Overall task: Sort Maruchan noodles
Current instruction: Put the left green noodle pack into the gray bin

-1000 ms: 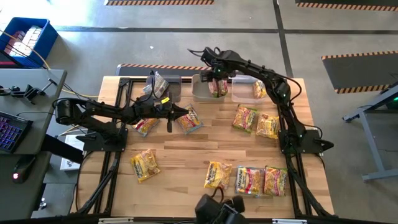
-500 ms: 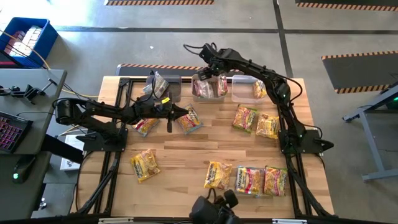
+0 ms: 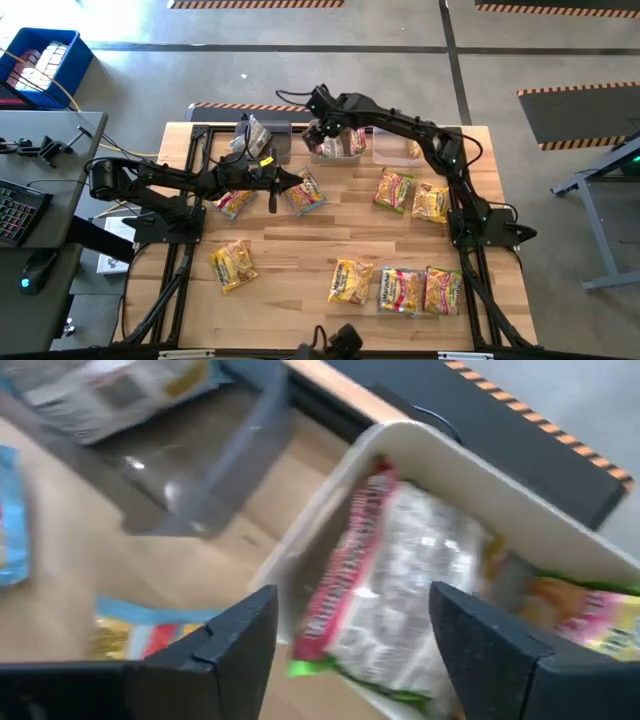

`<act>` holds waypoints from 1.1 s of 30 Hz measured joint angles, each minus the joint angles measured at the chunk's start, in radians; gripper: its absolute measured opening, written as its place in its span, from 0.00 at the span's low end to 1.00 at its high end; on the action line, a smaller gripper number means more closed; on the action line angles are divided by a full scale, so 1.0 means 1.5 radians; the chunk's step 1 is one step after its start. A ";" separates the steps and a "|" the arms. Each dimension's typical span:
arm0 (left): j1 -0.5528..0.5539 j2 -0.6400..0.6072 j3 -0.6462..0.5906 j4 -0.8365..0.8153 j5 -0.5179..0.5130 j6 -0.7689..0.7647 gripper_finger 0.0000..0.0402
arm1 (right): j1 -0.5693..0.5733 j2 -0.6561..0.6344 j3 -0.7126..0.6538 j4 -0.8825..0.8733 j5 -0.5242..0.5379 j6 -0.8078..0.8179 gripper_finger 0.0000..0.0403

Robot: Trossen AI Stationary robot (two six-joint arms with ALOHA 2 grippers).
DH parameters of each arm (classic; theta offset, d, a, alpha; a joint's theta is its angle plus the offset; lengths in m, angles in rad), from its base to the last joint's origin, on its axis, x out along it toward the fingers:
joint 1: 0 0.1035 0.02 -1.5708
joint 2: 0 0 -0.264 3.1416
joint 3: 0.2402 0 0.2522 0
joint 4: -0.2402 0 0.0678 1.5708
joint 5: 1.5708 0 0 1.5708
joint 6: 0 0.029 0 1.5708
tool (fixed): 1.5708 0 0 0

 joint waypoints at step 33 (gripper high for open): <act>0.000 0.000 0.000 -0.006 0.000 0.001 0.05 | 0.010 0.097 -0.001 0.031 0.063 -0.036 0.03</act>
